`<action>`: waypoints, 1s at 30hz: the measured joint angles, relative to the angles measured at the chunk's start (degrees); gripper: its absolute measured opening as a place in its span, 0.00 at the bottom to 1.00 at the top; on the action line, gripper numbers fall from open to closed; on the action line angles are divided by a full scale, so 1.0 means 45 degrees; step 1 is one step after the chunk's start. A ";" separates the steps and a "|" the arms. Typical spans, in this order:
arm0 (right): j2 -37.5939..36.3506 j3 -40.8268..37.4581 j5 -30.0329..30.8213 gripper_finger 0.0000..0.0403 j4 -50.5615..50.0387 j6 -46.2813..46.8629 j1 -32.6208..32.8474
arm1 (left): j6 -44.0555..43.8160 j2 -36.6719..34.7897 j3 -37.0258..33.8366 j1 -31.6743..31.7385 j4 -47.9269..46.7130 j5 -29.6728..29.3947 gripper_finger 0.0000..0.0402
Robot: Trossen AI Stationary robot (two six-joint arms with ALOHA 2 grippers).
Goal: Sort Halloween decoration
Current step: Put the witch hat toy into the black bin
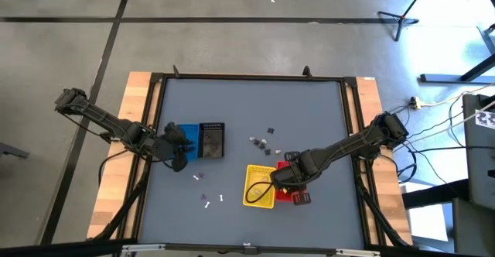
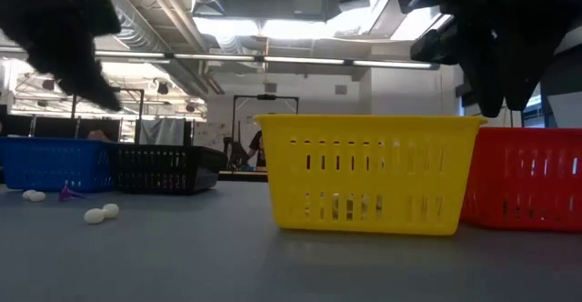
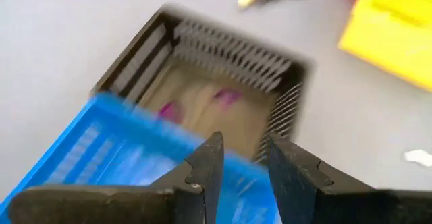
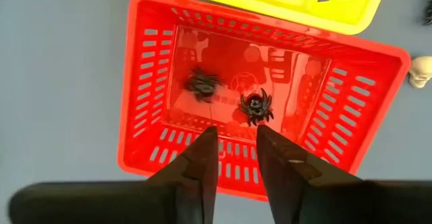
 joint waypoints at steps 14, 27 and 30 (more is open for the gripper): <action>0.0000 0.0000 0.0022 0.28 0.0043 -0.0001 0.0000 | 0.4612 0.1792 0.0010 -0.1122 0.7110 0.2934 0.26; 0.0000 -0.0005 0.0029 0.28 0.0124 -0.0005 0.0000 | 0.5005 0.5874 0.0010 -0.3389 1.0212 0.3605 0.26; 0.0000 -0.0005 0.0029 0.28 0.0274 -0.0005 -0.0001 | 0.4995 0.6546 0.0010 -0.3802 1.0315 0.3600 0.26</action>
